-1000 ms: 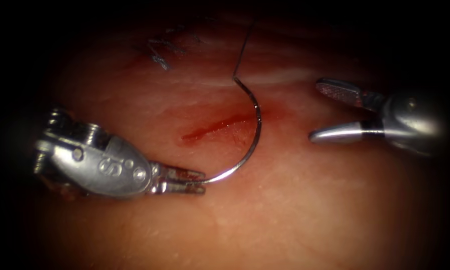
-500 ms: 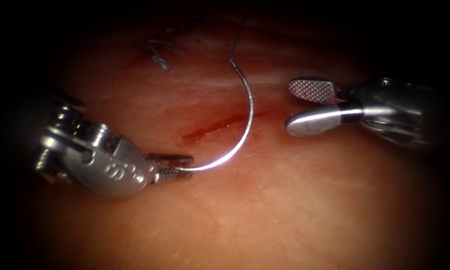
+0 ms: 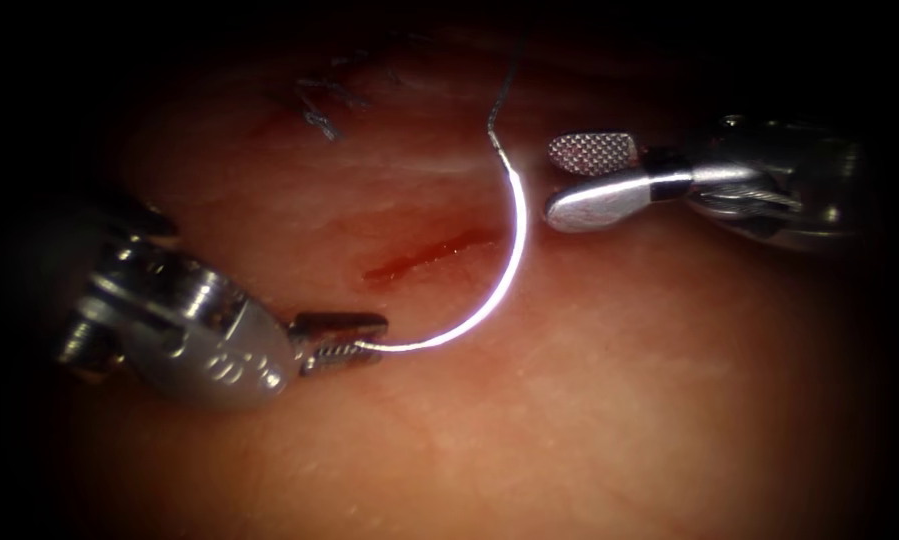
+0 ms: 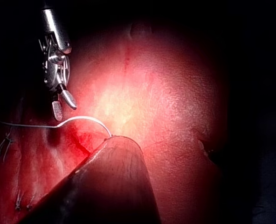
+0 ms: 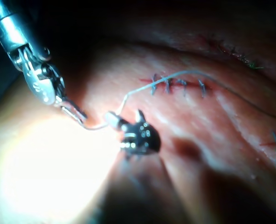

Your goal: Wound Closure

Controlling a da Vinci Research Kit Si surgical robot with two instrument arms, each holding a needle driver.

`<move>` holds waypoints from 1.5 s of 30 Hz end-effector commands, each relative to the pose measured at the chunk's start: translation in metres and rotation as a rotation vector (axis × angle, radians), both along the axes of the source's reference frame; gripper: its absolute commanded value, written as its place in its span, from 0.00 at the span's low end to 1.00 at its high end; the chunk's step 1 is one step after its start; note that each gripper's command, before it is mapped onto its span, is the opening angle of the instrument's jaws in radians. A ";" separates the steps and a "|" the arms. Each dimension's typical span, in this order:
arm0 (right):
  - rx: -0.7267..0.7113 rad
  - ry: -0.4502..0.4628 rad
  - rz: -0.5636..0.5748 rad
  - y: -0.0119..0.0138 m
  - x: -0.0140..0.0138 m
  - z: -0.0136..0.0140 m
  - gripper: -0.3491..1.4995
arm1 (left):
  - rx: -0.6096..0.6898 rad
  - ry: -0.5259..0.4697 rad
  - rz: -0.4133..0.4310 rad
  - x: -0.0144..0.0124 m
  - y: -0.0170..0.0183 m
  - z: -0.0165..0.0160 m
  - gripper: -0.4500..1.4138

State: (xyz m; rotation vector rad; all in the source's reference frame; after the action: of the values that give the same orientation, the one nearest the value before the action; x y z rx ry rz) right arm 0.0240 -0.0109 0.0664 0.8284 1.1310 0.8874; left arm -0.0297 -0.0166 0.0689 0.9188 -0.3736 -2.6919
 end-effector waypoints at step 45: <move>-0.156 0.016 -0.014 0.0003 0.0028 -0.0003 0.00 | 0.607 -0.310 -0.335 -0.0004 0.0026 -0.0026 0.80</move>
State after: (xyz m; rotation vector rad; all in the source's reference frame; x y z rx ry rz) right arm 0.0262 -0.0104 0.0656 0.7070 1.1934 0.7622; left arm -0.0295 -0.0134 0.0656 1.6080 0.3837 -3.0551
